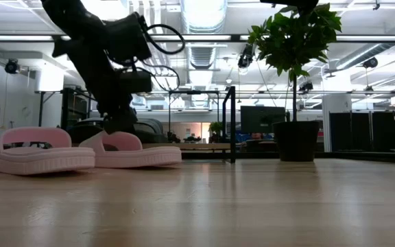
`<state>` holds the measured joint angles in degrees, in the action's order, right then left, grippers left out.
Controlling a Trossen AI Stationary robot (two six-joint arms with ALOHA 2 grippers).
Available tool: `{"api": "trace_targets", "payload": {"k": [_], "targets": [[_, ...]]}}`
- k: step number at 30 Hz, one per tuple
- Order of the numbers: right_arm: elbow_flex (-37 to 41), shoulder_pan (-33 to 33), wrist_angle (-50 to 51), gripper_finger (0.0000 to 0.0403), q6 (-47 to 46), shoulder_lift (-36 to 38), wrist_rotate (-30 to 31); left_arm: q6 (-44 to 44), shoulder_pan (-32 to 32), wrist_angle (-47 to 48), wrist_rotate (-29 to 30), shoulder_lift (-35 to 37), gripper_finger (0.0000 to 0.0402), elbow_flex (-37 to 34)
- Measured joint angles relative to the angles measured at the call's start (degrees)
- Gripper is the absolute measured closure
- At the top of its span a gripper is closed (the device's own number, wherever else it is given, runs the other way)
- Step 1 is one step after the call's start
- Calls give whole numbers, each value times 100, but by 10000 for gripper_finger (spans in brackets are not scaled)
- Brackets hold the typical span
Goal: Pick and place slides into the shelf
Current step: Put the black slipper on the shelf
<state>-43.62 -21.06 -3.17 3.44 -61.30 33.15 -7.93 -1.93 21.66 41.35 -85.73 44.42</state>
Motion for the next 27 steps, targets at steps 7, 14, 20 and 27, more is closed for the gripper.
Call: {"api": "trace_targets", "payload": {"k": [7, 14, 20, 27], "targets": [[2, -2, 78, 312, -2, 2, 0, 507, 0, 210, -1023, 806, 280, 0], [2, -4, 149, 322, -86, 2, -3, 1550, 5, 105, -1084, 1381, 280, 0], [2, -4, 197, 321, -85, 2, -2, 2148, 7, 109, -244, 1032, 280, -17], [2, -2, 269, 317, -79, 2, -2, 2396, 7, 35, 1230, 237, 280, -18]]}}
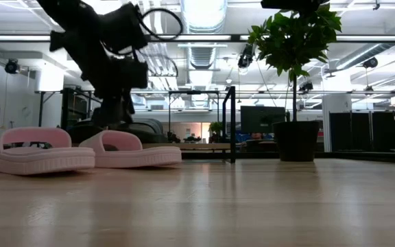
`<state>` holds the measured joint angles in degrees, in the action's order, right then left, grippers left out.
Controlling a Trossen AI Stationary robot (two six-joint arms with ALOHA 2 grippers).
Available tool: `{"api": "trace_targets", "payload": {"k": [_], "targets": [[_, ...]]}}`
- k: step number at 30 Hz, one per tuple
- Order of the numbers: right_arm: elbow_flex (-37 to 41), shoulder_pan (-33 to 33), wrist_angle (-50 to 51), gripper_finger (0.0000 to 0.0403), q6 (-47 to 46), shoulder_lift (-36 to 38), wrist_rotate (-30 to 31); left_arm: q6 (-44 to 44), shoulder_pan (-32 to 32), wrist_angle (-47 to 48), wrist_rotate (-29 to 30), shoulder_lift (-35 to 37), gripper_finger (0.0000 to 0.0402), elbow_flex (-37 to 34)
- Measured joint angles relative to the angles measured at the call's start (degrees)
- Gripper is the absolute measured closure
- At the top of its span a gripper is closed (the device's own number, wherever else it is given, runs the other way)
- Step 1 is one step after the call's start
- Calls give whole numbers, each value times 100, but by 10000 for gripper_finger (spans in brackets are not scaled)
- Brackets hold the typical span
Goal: Pick and place slides into the shelf
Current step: Put the black slipper on the shelf
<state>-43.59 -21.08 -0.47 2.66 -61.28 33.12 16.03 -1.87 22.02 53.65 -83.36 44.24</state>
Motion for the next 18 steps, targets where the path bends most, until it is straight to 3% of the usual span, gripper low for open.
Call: {"api": "trace_targets", "payload": {"k": [8, 18], "targets": [[0, -1, 26, 326, 18, 0, 0, 103, -2, -234, 203, -357, 281, 31], [0, -2, 29, 316, 31, 0, 0, 90, -127, -400, 372, -313, 281, 31]]}}
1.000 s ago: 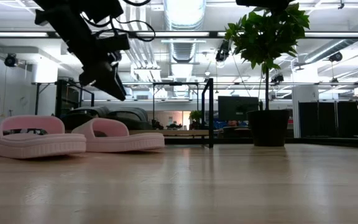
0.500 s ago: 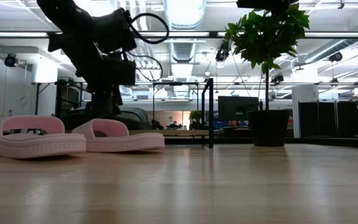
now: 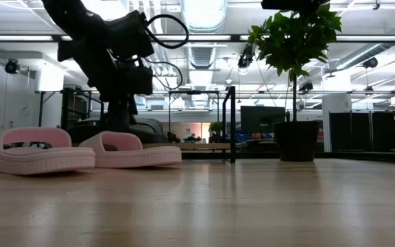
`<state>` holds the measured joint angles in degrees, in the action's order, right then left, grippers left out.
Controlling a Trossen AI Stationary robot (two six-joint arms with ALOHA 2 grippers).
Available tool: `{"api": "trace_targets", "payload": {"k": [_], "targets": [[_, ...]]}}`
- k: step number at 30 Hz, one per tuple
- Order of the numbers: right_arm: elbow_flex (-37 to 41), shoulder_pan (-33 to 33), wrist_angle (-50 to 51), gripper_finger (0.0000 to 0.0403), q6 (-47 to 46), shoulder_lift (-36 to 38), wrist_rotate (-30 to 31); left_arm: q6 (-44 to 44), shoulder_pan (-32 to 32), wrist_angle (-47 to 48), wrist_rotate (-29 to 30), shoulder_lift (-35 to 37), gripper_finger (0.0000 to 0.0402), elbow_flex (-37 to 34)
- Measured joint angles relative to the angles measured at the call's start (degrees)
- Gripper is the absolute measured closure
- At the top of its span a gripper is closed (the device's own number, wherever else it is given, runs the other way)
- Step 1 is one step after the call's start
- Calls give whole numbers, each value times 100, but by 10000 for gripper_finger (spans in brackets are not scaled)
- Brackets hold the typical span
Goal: Pick and place slides into the shelf
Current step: Put the black slipper on the shelf
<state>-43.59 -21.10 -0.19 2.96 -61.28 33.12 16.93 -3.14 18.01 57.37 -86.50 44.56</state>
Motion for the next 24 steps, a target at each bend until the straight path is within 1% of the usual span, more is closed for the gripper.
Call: {"api": "trace_targets", "payload": {"k": [5, 12, 19, 21, 24], "targets": [[0, 0, 0, 321, 2, 0, -1, 2, -212, -53, -168, -23, 281, 0], [0, 0, -2, 329, 2, 0, -2, 2, -396, -144, -185, -48, 281, 0], [0, 0, -2, 325, 4, 0, -2, 2, -571, -157, -242, -48, 283, 0], [0, 0, 0, 323, 2, 0, -2, 4, -598, -158, -243, -48, 293, 0], [0, 0, -1, 321, 2, 0, -2, 37, -632, -199, -369, -48, 326, 0]]}}
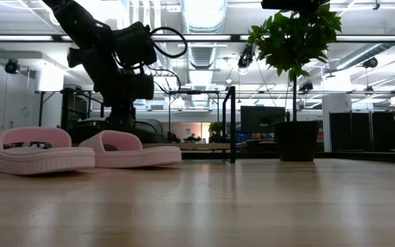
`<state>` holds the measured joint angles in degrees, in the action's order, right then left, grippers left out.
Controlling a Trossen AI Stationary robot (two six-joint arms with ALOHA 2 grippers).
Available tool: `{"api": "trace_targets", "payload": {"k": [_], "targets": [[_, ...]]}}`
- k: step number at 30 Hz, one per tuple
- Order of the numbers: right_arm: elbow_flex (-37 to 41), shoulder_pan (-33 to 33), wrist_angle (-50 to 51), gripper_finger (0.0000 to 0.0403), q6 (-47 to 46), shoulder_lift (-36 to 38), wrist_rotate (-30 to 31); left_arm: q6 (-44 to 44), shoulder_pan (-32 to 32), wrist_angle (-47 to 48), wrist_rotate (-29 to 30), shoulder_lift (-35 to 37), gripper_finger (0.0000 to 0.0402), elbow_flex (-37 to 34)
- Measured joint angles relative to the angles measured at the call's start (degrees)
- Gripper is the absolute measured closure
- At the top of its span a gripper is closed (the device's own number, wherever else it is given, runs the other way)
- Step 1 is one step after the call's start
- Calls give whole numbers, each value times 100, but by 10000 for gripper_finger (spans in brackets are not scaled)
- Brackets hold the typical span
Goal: Pick and place slides into the shelf
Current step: Put the black slipper on the shelf
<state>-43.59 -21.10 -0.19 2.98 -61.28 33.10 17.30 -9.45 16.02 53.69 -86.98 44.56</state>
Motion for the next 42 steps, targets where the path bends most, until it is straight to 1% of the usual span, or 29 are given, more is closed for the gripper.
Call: {"api": "trace_targets", "payload": {"k": [4, 6, 11, 21, 27, 32, 34, 39, 42], "targets": [[0, 0, 1, 326, 0, 0, 0, 20, -9, -88, -115, 0, 383, 0], [0, 0, 0, 329, 0, 0, 0, 18, -13, -96, -114, 0, 394, 0], [0, 0, -1, 332, 0, 0, 0, 7, -18, -85, -17, 2, 398, 0], [0, 0, -1, 324, 0, 0, 0, -44, -20, -12, 240, 63, 401, 3], [0, 0, -2, 333, 0, 0, 0, -58, -7, 133, 702, 72, 401, 44], [0, 0, -2, 333, 0, 0, 0, -94, 55, 155, 735, 87, 401, 55], [0, 0, -2, 331, 0, 0, 0, -256, 100, 220, 733, 87, 401, 56], [0, 0, -3, 324, 0, 0, 0, -993, 189, 956, 754, 87, 401, 181], [0, 0, -4, 323, 0, 0, -1, -1218, 211, 1064, 763, 90, 401, 195]]}}
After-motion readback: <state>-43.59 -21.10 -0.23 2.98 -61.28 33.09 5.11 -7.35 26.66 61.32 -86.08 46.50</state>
